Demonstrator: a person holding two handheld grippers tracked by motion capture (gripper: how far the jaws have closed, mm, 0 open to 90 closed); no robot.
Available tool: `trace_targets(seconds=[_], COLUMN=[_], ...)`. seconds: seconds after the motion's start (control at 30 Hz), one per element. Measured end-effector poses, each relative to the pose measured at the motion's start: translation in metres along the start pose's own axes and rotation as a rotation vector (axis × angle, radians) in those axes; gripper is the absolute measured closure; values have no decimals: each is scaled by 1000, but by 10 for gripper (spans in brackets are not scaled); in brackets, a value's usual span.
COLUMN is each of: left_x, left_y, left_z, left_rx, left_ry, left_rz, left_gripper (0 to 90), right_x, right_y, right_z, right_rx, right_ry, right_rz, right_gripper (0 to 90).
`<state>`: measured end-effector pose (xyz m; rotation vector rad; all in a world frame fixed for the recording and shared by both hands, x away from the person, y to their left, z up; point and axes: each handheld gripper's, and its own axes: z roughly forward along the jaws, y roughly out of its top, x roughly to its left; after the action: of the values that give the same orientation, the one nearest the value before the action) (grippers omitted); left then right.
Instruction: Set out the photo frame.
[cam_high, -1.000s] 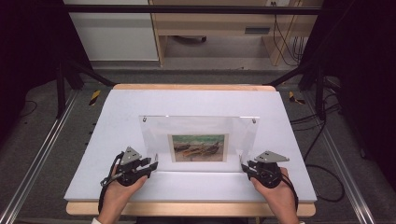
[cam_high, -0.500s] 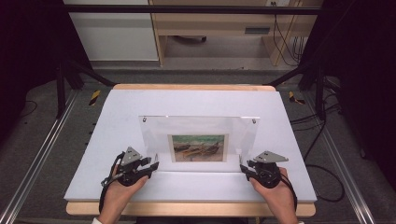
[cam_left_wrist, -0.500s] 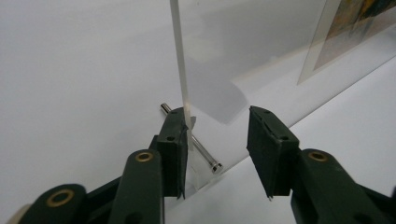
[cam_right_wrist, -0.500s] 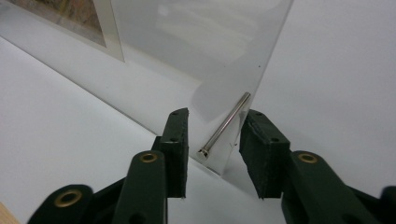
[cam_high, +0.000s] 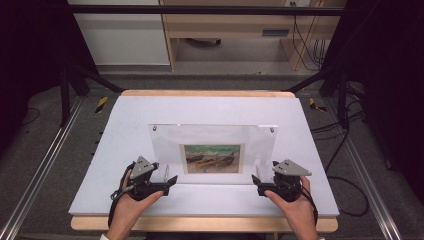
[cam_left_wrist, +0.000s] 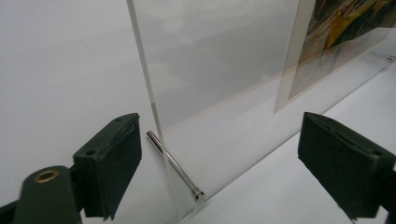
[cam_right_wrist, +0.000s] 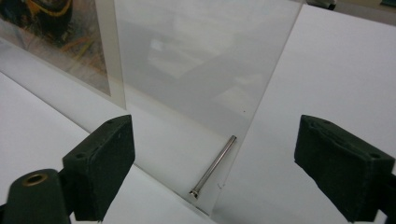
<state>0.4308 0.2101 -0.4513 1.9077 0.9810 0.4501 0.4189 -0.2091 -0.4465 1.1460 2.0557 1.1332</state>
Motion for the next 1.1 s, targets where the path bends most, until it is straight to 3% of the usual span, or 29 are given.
trace_targets(seconds=[0.1,0.4,0.67,0.8,1.1], left_x=[2,13,27,35,53], left_y=[-3,-9,-11,-11,-14], left_z=[-6,-29,-40,-44,-49], left_rx=[-4,-41,-54,-68,-74], left_ry=[-10,-16,53,84,147], left_rz=[4,16,23,11,-7], left_gripper=[101,92,99,100,104], right_x=[1,-4,-15,-23,-38], right_y=[-2,-9,-22,-29,-37], right_z=[-9,-28,-45,-50,-50], right_rx=[-13,-26,-50,-66,-54], right_ry=[-5,-28,-87,-140,-207], right_rz=[-29,-19,19,12,29], right_gripper=[112,145,180,203,194])
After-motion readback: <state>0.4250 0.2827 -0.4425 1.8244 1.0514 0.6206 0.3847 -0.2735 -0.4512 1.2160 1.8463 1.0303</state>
